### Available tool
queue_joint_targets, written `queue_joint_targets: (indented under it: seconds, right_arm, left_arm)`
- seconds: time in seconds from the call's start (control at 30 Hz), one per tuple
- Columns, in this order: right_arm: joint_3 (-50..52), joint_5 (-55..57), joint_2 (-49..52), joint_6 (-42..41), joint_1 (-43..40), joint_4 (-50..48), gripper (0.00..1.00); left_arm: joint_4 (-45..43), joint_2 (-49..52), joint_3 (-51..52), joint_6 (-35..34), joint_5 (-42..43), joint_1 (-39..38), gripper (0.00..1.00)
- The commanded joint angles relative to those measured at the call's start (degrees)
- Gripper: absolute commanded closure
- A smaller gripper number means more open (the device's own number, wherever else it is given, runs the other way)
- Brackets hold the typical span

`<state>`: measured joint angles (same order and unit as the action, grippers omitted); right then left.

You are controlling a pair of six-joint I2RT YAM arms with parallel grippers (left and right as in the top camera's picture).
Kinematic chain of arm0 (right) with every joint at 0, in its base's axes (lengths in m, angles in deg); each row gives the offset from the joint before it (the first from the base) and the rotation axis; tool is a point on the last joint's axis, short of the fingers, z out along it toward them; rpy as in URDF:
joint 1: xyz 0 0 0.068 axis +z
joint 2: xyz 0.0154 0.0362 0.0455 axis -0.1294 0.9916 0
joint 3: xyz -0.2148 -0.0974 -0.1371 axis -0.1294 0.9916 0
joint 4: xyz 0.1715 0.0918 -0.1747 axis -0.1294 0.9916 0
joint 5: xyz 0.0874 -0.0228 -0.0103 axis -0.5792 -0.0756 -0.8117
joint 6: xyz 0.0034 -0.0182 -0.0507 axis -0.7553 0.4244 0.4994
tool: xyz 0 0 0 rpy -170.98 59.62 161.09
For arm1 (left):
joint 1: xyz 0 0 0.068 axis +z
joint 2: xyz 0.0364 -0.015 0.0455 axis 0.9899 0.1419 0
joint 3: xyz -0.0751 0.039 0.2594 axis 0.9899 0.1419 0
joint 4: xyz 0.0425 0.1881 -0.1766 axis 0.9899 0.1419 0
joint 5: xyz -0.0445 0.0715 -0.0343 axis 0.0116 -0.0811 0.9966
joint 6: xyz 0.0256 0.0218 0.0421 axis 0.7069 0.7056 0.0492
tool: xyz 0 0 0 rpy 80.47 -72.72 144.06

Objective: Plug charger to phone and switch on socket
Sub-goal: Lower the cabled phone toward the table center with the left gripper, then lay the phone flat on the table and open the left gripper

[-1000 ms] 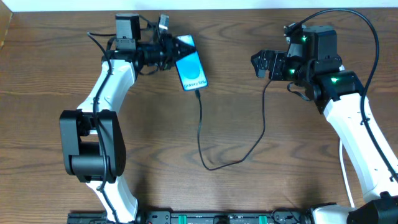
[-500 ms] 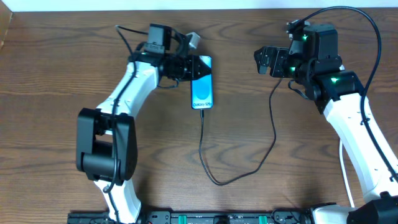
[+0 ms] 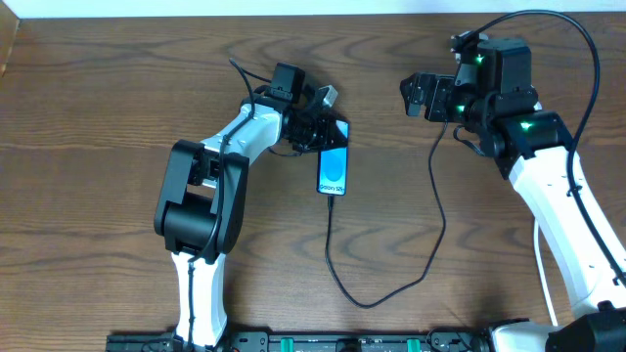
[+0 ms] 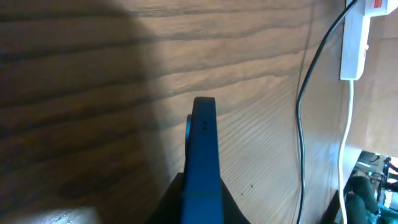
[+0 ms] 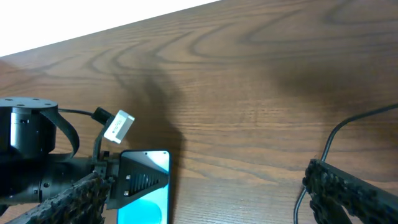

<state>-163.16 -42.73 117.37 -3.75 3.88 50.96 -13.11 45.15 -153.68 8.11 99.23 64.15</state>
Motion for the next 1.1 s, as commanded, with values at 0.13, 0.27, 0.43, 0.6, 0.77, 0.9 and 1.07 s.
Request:
queue_joint_targets:
  seconds: [0.13,0.27,0.43,0.6,0.77,0.9,1.07]
  right_arm:
    - [-0.28,0.90,-0.57,0.81,-0.13,0.04,0.01]
    - [-0.28,0.90,-0.55,0.83,-0.13,0.04,0.01]
    - [-0.28,0.90,-0.55,0.83,-0.13,0.04,0.01]
    - [-0.28,0.87,-0.55,0.83,-0.11,0.07,0.01]
    - [-0.26,0.87,-0.55,0.81,0.02,0.11,0.01]
    - [-0.26,0.87,-0.55,0.83,0.02,0.28,0.01]
    - [-0.26,0.87,-0.55,0.81,0.02,0.26,0.01]
  left_arm:
    - [-0.87,0.72,-0.96,-10.84,-4.85,-0.09,0.93]
    - [-0.48,0.72,-0.96,-11.43,-5.07,-0.26,0.93]
    - [1.07,0.90,-0.96,-11.43,-6.95,-0.98,0.93]
    - [2.14,1.05,-0.85,-11.43,-7.76,-1.42,0.92]
    - [2.58,1.64,-0.83,-11.43,-8.48,-2.58,0.93]
    - [2.54,2.27,-0.63,-11.43,-8.70,-3.48,0.93]
    - [2.56,3.43,-0.63,-11.63,-8.70,-3.87,0.92]
